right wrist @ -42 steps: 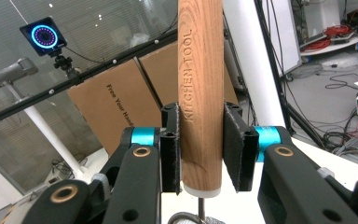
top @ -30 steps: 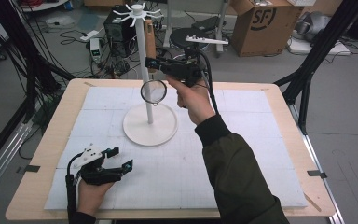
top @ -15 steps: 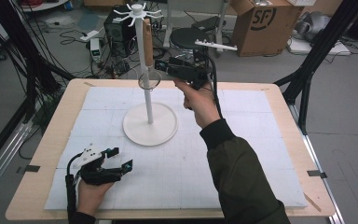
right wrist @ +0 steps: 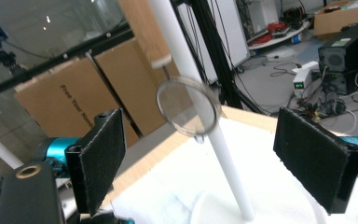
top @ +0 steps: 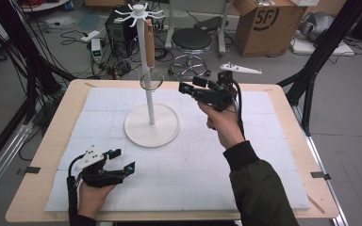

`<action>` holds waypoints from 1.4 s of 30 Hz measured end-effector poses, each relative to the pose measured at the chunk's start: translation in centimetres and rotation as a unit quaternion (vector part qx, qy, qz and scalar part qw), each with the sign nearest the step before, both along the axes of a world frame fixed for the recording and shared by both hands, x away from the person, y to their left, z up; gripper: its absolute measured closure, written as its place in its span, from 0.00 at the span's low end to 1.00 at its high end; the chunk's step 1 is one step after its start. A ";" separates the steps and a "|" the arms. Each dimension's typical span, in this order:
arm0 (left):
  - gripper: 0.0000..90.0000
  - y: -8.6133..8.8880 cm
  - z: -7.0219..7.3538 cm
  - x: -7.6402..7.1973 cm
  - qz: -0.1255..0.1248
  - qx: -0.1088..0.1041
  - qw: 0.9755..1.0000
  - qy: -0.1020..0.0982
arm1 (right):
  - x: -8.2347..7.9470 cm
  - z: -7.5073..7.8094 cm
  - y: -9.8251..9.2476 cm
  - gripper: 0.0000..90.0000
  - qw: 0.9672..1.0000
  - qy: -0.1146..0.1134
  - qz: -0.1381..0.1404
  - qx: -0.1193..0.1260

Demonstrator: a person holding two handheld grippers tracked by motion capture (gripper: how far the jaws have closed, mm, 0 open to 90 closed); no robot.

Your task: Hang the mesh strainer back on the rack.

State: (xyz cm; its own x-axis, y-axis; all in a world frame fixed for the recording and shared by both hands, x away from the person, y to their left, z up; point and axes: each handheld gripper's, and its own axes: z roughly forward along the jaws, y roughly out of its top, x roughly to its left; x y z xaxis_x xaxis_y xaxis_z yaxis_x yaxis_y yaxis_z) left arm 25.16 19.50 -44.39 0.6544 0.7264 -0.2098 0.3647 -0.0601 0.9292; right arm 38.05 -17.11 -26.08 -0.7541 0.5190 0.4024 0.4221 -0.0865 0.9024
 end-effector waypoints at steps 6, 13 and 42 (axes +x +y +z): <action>0.22 -0.1 0.2 -0.1 -0.005 0.003 1.000 -0.006 | -1.7 -1.5 -1.8 0.18 1.000 0.003 -0.002 -0.018; 0.22 -0.2 0.1 0.0 -0.007 0.000 1.000 -0.003 | -3.3 -3.0 -3.7 0.18 0.999 0.000 -0.012 -0.030; 0.22 -0.6 0.5 0.0 -0.016 -0.014 1.000 -0.022 | -8.2 -10.4 -8.0 0.17 0.995 0.003 -0.007 -0.095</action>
State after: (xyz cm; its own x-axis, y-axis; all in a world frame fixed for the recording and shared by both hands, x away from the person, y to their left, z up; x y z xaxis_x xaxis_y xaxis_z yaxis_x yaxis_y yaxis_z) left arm 25.12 18.88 -43.92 0.6861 0.6996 -0.1997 0.3215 -0.0452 0.9458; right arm 29.82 -25.15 -36.50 -0.7435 0.5974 0.3006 0.4277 0.0791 0.9005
